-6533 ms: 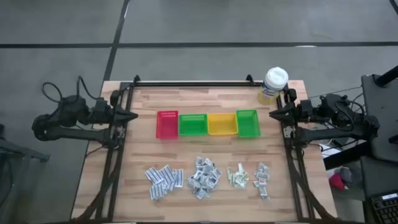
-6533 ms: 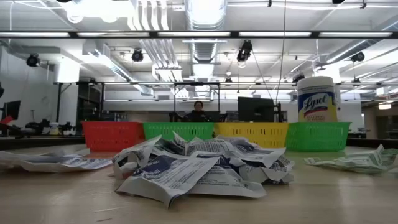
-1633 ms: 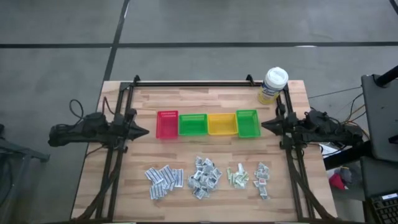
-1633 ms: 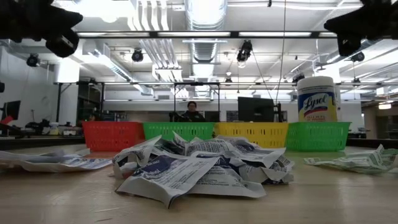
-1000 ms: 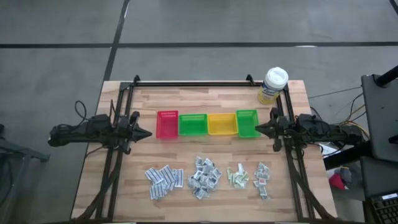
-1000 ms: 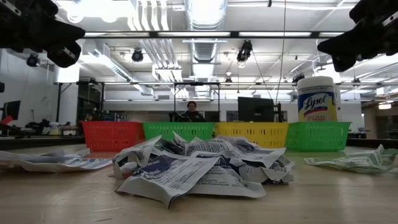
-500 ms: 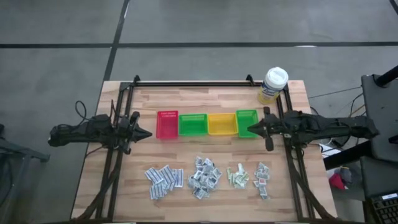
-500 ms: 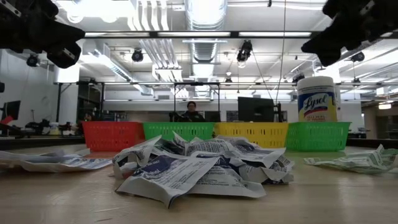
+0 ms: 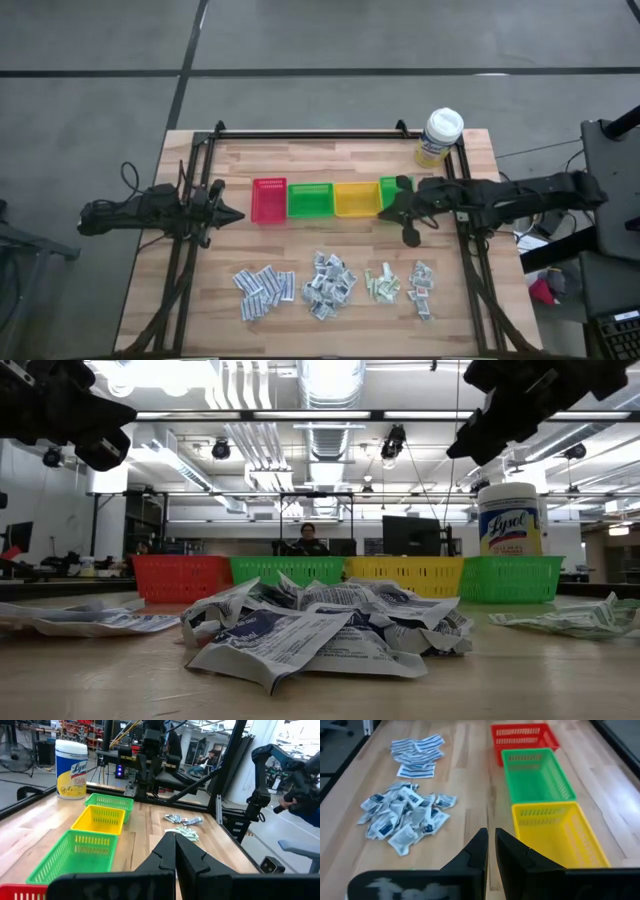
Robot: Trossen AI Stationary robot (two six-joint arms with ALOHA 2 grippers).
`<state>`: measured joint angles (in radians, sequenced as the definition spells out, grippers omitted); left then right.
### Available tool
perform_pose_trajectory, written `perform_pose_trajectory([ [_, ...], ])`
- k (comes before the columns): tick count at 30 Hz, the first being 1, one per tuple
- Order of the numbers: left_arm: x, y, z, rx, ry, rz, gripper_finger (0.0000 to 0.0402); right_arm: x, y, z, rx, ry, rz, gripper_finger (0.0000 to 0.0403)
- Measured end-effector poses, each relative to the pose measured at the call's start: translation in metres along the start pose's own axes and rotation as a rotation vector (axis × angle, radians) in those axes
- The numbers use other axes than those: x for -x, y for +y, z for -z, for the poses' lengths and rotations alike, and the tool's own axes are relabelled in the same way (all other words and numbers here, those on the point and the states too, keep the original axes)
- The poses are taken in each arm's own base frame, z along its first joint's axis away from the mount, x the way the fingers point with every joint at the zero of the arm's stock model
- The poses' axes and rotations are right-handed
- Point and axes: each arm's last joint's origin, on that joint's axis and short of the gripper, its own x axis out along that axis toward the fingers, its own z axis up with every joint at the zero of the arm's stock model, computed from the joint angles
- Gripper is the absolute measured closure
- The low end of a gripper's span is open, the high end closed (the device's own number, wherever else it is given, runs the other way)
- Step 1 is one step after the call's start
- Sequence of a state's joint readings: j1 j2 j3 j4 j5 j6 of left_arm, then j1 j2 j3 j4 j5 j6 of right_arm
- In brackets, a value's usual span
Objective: Pick & Place First Aid Supplies
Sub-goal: Put the blue alcohol pad into the right green bin
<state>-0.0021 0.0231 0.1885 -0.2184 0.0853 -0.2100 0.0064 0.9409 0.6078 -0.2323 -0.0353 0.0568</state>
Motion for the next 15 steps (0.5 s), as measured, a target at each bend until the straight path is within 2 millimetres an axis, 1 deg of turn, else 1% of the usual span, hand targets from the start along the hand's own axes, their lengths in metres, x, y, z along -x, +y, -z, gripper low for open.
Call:
perform_pose_trajectory([
  [5, 0.000, 0.000, 0.000, 0.002, 0.000, 0.000, 0.0401, -0.014, 0.006, -0.002, 0.023, 0.055, -0.026, 0.0369],
  [11, 0.000, 0.000, 0.000, 0.002, 0.000, 0.000, 0.0401, -0.031, 0.016, 0.006, 0.048, 0.133, -0.061, 0.0369],
  [15, 0.000, 0.000, 0.000, 0.003, -0.001, 0.000, 0.0401, -0.044, 0.027, 0.008, 0.058, 0.133, -0.094, 0.0369],
])
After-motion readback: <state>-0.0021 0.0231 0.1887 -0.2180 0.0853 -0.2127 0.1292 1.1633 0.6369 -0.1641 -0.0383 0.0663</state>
